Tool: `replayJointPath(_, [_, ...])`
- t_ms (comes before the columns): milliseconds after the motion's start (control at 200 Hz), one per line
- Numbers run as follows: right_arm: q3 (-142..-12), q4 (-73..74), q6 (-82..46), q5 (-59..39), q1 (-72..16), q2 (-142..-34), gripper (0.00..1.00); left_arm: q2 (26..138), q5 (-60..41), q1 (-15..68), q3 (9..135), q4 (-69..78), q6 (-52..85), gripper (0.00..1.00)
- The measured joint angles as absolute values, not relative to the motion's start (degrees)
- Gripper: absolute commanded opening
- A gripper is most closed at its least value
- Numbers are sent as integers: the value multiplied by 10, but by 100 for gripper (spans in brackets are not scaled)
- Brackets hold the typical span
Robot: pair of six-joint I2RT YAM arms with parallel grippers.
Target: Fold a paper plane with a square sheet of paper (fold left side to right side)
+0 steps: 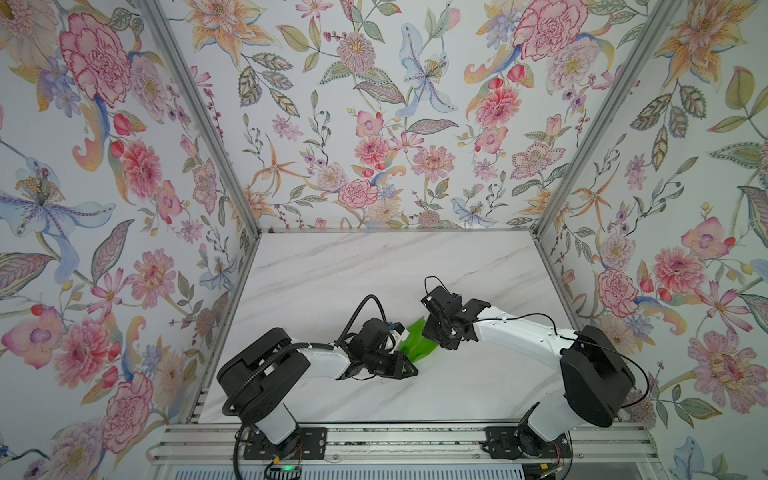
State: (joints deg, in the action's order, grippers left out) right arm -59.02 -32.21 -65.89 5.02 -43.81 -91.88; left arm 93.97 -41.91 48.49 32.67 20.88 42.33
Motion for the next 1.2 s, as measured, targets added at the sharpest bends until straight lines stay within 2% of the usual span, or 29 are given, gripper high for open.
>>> replayJointPath(95, [-609,-324,-648,55,-433,-947,42,945,-421,489,327,226,434,31])
replayJointPath(220, [-629,-323,-634,61,-426,-970,32,945,-423,489,328,238,441,31])
replayJointPath(370, [-637,-324,-611,71,-421,-981,9,935,-419,489,333,223,434,32])
replayJointPath(465, [-637,-324,-595,77,-414,-983,0,912,-411,489,342,188,418,32])
replayJointPath(621, [-656,-340,-551,95,-398,-983,0,845,-387,477,352,125,385,32])
replayJointPath(791, [-731,-362,-453,101,-370,-1003,0,765,-355,422,350,64,356,34])
replayJointPath(1201, [-1001,-403,-198,55,-295,-1197,0,588,-264,268,292,-57,311,39])
